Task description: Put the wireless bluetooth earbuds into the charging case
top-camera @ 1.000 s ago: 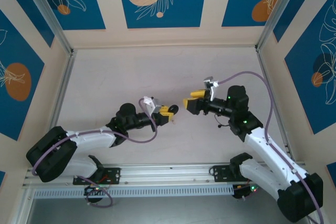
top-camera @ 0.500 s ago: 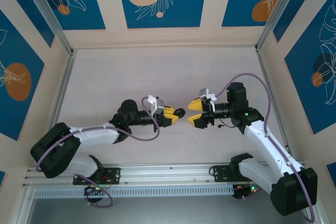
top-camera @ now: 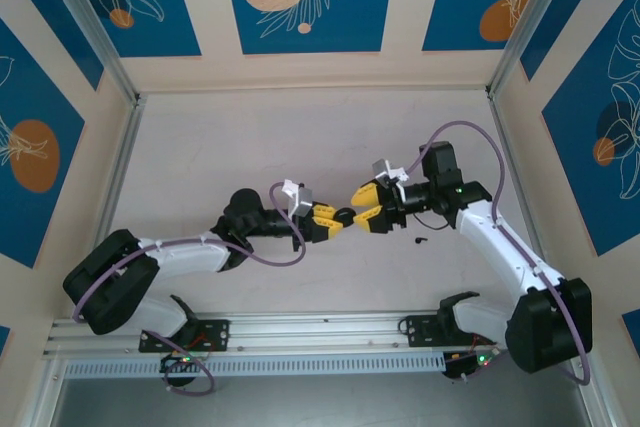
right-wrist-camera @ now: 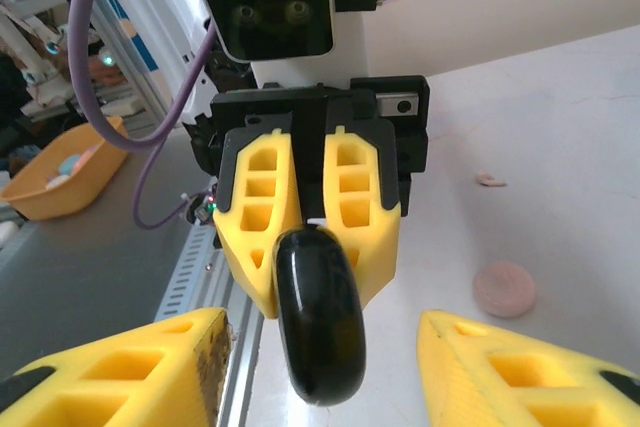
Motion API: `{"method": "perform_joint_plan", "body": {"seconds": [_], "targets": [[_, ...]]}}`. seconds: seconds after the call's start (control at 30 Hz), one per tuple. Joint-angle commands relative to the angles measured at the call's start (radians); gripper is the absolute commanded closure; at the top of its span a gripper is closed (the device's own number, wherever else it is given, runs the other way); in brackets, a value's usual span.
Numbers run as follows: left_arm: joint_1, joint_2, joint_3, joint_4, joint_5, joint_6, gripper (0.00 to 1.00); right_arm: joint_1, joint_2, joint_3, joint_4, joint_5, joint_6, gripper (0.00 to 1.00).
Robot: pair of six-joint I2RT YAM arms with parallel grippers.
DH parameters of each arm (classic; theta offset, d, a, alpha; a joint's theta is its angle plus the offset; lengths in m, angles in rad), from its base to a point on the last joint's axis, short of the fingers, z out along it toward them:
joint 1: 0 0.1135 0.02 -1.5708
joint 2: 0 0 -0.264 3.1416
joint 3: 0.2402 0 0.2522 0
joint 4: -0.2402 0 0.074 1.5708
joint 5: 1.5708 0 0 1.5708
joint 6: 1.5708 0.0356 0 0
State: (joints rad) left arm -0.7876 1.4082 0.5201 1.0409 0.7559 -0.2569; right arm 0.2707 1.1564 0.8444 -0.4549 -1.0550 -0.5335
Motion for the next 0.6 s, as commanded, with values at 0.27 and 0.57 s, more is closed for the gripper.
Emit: {"method": "perform_joint_plan", "body": {"seconds": [0.27, 0.57], "targets": [[0.004, -0.005, 0.034, 0.054, 0.028, -0.007, 0.83, 0.01, 0.087, 0.098, -0.201, -0.088, -0.192, 0.61], [0.005, -0.005, 0.033, 0.052, 0.007, 0.005, 0.82, 0.016, 0.133, 0.14, -0.259, -0.07, -0.233, 0.73]]}}
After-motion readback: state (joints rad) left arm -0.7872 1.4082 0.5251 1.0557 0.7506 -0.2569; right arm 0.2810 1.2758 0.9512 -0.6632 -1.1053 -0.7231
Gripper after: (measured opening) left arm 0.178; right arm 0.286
